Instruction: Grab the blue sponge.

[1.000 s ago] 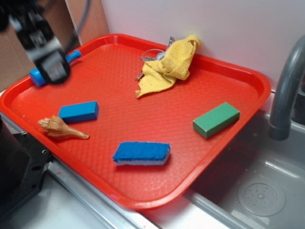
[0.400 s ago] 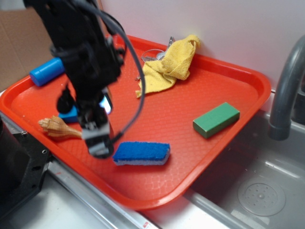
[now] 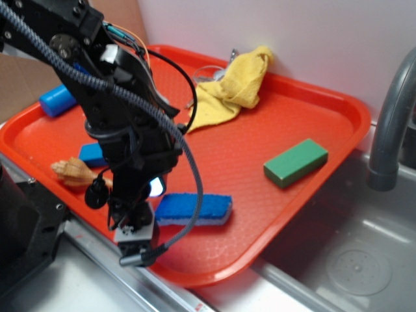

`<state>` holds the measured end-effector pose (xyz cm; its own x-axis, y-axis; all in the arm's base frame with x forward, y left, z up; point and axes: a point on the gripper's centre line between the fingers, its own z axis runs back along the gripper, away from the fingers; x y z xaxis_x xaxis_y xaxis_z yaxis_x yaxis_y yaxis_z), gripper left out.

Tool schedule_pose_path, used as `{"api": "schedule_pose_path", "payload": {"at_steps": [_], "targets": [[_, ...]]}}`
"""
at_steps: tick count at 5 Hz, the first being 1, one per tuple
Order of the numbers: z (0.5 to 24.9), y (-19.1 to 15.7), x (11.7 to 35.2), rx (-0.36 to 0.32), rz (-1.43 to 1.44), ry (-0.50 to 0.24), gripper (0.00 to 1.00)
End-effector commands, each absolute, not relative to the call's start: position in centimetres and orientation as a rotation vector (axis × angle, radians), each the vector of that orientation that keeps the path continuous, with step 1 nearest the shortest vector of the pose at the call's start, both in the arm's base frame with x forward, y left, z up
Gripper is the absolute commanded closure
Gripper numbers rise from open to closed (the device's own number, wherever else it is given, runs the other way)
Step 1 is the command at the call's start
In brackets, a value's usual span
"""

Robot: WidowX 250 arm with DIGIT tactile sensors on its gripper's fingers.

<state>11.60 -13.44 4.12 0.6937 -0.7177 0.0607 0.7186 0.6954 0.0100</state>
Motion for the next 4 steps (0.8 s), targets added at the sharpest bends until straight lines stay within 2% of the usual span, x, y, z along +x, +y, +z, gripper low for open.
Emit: {"api": "schedule_pose_path", "payload": {"at_steps": [1,2,3,4], "targets": [[4.6,-13.7,11.1,-0.022,-0.794,-0.082,0.00],[4.6,-13.7,11.1,-0.022,-0.794,-0.082,0.00],[4.8,-13.8,13.6,-0.030,-0.774,-0.088,0.00],[4.9,-14.5,15.1,-0.039,-0.791,-0.095,0.00]]}}
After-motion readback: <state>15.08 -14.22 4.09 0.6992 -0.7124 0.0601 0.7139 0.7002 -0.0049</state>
